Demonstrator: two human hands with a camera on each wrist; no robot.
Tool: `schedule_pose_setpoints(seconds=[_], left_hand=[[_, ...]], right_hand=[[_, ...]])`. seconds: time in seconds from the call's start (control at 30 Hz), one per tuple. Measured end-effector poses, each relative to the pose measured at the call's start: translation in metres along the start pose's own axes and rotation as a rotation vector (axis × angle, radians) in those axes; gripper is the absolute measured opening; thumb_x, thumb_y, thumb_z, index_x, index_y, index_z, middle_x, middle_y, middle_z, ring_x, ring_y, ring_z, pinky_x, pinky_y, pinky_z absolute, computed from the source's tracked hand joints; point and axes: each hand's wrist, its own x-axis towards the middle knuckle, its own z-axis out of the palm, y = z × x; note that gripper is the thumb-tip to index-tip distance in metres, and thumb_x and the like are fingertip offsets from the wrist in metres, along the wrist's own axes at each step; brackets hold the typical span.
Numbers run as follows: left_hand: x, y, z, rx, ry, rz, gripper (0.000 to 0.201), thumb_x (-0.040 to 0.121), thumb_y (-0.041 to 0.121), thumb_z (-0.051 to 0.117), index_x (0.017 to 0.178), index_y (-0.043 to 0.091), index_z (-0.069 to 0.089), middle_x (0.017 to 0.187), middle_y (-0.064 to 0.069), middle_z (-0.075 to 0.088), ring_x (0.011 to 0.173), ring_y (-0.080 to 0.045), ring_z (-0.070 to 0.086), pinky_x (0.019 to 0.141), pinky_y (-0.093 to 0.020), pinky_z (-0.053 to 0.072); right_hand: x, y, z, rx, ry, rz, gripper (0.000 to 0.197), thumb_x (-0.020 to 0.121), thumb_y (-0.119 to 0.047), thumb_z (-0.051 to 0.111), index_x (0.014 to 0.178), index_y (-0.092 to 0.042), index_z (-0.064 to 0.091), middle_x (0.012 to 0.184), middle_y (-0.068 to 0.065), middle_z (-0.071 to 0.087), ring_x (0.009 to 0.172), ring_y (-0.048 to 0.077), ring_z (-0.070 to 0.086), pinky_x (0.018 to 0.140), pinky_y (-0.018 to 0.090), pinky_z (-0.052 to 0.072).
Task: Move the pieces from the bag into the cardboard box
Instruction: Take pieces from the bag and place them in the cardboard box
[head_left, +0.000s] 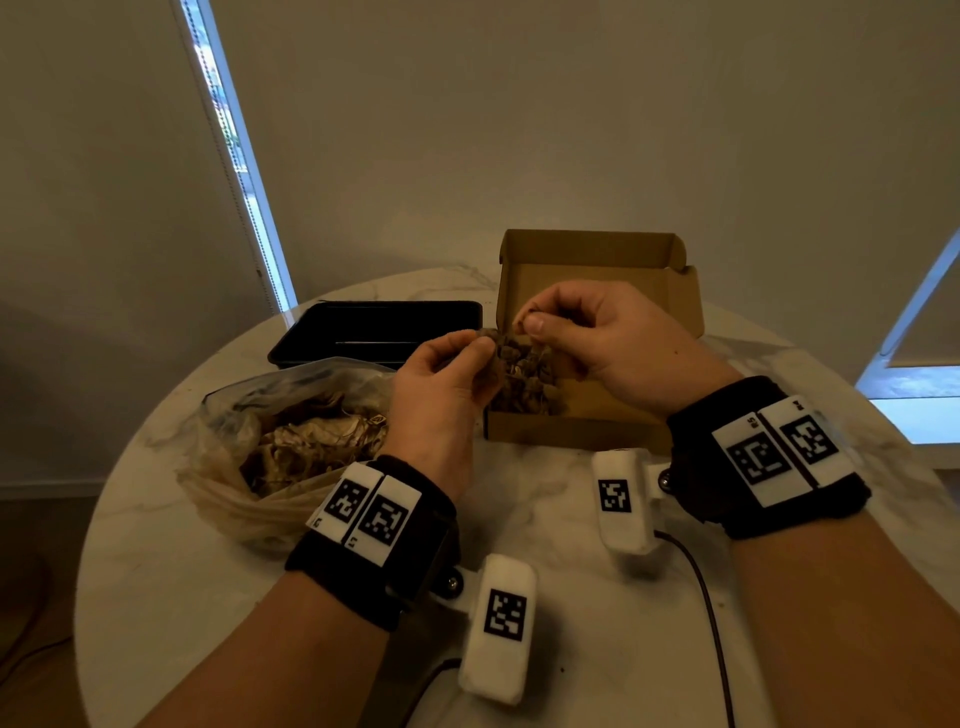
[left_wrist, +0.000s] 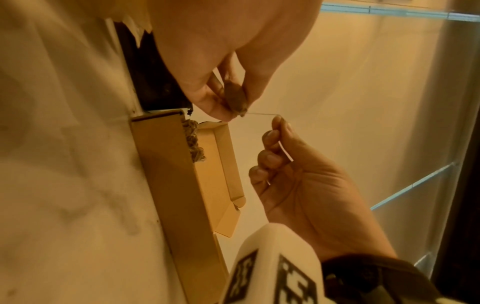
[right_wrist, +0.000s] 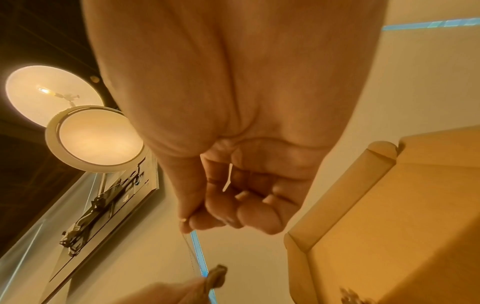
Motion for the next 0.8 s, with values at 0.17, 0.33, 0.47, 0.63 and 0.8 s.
schedule_pose_setpoints(seconds=[0.17, 0.33, 0.47, 0.63, 0.8], left_hand=[[-0.01, 0.001, 0.007, 0.111, -0.262, -0.101, 0.023, 0.095, 0.009, 0.066, 0.117, 0.007, 0.071, 0.115, -0.014, 0.074, 0.1, -0.018, 0.069, 0.074, -0.023, 0.057], [-0.011, 0.002, 0.01, 0.009, -0.326, -0.102, 0.02, 0.095, 0.005, 0.064, 0.114, 0.01, 0.065, 0.1, -0.006, 0.072, 0.092, -0.016, 0.067, 0.074, -0.024, 0.058], [-0.006, 0.002, 0.004, 0.004, -0.234, -0.041, 0.021, 0.094, 0.007, 0.066, 0.113, 0.016, 0.064, 0.092, 0.002, 0.075, 0.09, -0.011, 0.071, 0.078, -0.025, 0.059], [-0.003, 0.001, 0.002, -0.002, -0.14, 0.008, 0.021, 0.095, 0.006, 0.064, 0.113, 0.017, 0.067, 0.1, 0.002, 0.075, 0.094, -0.011, 0.071, 0.074, -0.023, 0.057], [-0.004, 0.0, 0.001, 0.055, -0.099, 0.075, 0.022, 0.096, 0.006, 0.064, 0.115, 0.013, 0.068, 0.101, 0.0, 0.075, 0.088, -0.007, 0.072, 0.072, -0.019, 0.056]], right_hand=[[0.003, 0.004, -0.005, 0.003, 0.123, -0.025, 0.013, 0.101, -0.025, 0.059, 0.099, -0.023, 0.072, 0.074, -0.021, 0.065, 0.062, -0.01, 0.056, 0.06, 0.011, 0.041], [0.003, 0.013, -0.009, 0.016, 0.116, 0.155, 0.013, 0.1, -0.023, 0.062, 0.094, -0.021, 0.073, 0.068, -0.015, 0.064, 0.052, -0.009, 0.056, 0.05, 0.009, 0.043], [0.003, 0.014, -0.009, 0.115, 0.104, 0.245, 0.014, 0.096, -0.025, 0.068, 0.096, -0.014, 0.077, 0.081, -0.002, 0.071, 0.064, 0.01, 0.058, 0.058, 0.026, 0.049], [0.002, 0.01, -0.005, 0.456, 0.054, 0.342, 0.014, 0.092, -0.015, 0.071, 0.103, -0.007, 0.075, 0.08, 0.0, 0.072, 0.059, 0.007, 0.055, 0.053, 0.021, 0.049], [0.001, 0.004, 0.001, 0.615, 0.009, 0.353, 0.014, 0.091, -0.012, 0.071, 0.104, -0.009, 0.073, 0.087, 0.005, 0.074, 0.061, 0.007, 0.059, 0.058, 0.021, 0.052]])
